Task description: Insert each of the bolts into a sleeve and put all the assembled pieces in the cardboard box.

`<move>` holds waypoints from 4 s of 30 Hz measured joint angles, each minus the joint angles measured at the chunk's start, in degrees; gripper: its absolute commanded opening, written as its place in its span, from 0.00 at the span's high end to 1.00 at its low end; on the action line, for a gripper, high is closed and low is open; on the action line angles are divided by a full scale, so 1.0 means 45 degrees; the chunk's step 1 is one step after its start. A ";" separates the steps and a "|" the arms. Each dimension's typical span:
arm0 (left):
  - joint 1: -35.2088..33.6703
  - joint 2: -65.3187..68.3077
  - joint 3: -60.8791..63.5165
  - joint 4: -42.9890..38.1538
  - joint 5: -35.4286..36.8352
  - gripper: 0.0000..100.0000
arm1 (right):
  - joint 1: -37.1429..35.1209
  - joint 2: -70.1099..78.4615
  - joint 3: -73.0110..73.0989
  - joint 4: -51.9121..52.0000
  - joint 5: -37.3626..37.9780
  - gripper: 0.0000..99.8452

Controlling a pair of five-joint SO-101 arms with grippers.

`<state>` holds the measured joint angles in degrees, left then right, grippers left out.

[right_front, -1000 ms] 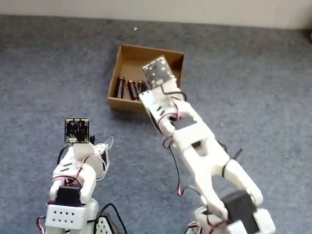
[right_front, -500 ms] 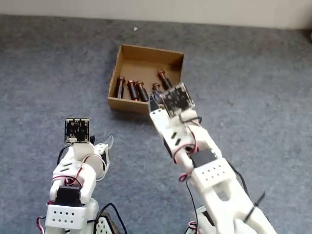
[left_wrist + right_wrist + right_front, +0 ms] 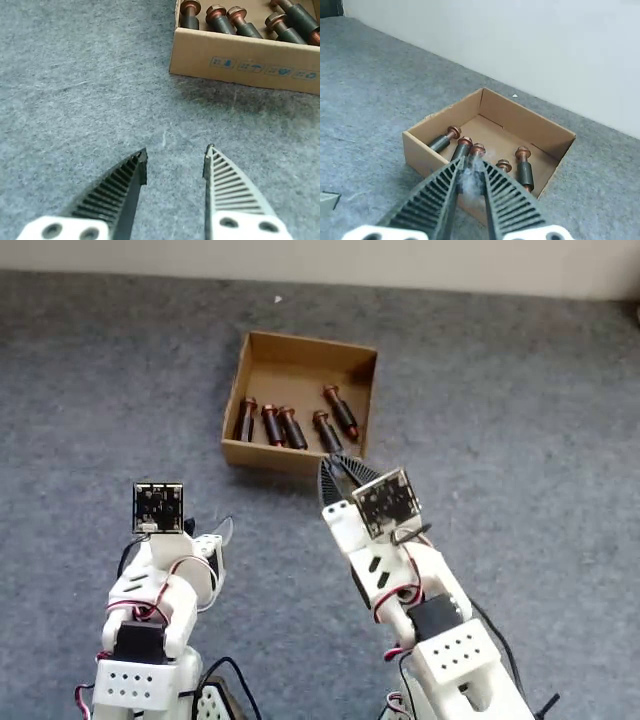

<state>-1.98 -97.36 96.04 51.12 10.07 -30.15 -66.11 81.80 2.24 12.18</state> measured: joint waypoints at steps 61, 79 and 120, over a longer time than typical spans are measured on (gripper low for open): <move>0.0000 0.0000 0.0000 0.2442 -0.1758 0.80 | 0.4103 -0.8479 0.3126 1.5238 -0.1211 0.98; 0.0000 -0.0020 0.0000 0.4142 -0.1778 0.80 | 0.6193 -0.8479 0.3126 1.5336 -0.1973 0.98; 0.0000 -0.0020 0.0000 0.4591 -0.1778 0.80 | 0.6212 -0.8479 0.3126 1.5336 -0.1993 0.98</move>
<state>-1.98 -97.45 96.04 71.78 2.07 -2.20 -104.26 95.87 71.25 3.21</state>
